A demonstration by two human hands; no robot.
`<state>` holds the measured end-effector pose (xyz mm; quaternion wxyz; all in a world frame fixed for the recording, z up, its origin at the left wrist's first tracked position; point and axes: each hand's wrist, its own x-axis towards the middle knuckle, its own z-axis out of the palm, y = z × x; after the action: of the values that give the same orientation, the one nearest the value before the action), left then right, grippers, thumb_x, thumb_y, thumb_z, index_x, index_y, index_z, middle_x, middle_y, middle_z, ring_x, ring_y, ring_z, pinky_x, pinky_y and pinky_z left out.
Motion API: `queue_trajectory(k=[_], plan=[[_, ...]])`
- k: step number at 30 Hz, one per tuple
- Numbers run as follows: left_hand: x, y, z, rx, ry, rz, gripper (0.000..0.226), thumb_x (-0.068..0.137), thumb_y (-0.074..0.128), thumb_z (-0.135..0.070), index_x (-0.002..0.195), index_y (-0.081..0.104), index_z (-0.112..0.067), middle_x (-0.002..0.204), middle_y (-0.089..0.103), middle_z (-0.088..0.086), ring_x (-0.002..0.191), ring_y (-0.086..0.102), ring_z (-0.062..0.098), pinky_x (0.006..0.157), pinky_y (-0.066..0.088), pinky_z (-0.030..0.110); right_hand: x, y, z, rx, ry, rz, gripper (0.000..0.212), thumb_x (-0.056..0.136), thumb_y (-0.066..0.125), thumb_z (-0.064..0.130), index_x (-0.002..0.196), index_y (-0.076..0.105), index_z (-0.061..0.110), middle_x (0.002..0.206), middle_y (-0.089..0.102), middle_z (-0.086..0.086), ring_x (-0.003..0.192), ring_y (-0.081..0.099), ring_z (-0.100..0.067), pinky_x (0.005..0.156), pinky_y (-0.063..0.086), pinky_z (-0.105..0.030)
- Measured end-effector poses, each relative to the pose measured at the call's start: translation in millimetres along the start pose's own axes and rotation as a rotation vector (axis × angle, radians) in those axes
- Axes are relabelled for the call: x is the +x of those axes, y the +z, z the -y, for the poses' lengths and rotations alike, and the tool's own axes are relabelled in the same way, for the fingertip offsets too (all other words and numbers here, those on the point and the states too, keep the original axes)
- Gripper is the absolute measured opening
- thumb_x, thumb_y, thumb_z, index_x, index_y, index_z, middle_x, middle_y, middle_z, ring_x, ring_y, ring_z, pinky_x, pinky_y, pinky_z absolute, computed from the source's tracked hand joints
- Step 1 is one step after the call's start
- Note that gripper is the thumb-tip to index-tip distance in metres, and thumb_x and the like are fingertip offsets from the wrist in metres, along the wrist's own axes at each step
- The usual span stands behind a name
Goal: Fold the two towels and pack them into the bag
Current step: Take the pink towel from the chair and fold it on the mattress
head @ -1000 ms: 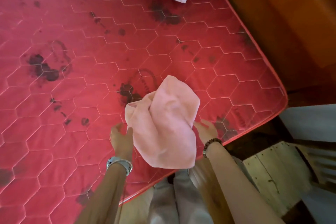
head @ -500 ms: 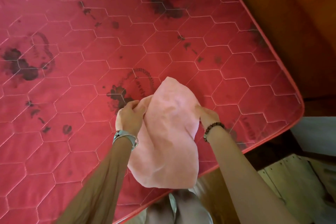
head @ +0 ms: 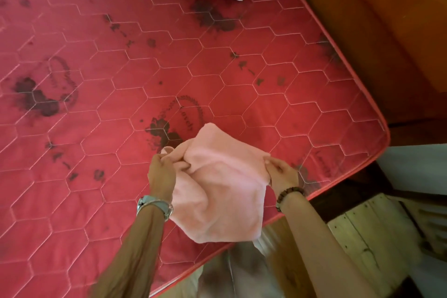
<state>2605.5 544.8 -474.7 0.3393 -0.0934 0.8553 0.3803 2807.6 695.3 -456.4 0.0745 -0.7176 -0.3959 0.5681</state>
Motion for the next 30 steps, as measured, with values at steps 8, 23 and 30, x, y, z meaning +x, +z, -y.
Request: queue_trajectory(k=[8, 23, 30], plan=[[-1, -15, 47, 0.223, -0.059, 0.023, 0.018, 0.095, 0.039, -0.001, 0.094, 0.057, -0.003, 0.092, 0.057, 0.014, 0.084, 0.050, 0.028, 0.061, 0.036, 0.033, 1, 7, -45, -0.107, 0.142, 0.041, 0.033, 0.089, 0.062, -0.006, 0.117, 0.066, 0.011, 0.132, 0.057, -0.011, 0.120, 0.056, -0.030, 0.104, 0.048, -0.041], [28, 11, -8, -0.052, 0.144, 0.059, 0.035, 0.084, 0.055, -0.035, 0.113, 0.070, -0.023, 0.116, 0.067, 0.001, 0.112, 0.060, 0.020, 0.093, 0.050, 0.035, 30, 10, -36, 0.126, 0.201, 0.107, 0.015, 0.085, 0.074, 0.018, 0.097, 0.067, 0.011, 0.094, 0.071, -0.006, 0.093, 0.066, -0.024, 0.097, 0.053, -0.047], [53, 20, -16, -0.007, 0.231, 0.192, 0.025, 0.097, 0.057, -0.020, 0.119, 0.067, -0.014, 0.108, 0.071, 0.002, 0.101, 0.066, 0.018, 0.074, 0.048, 0.021, 27, 9, -31, 0.245, 0.144, 0.181, 0.011, 0.090, 0.068, 0.019, 0.099, 0.072, 0.013, 0.101, 0.073, -0.007, 0.092, 0.069, -0.021, 0.090, 0.056, -0.040]])
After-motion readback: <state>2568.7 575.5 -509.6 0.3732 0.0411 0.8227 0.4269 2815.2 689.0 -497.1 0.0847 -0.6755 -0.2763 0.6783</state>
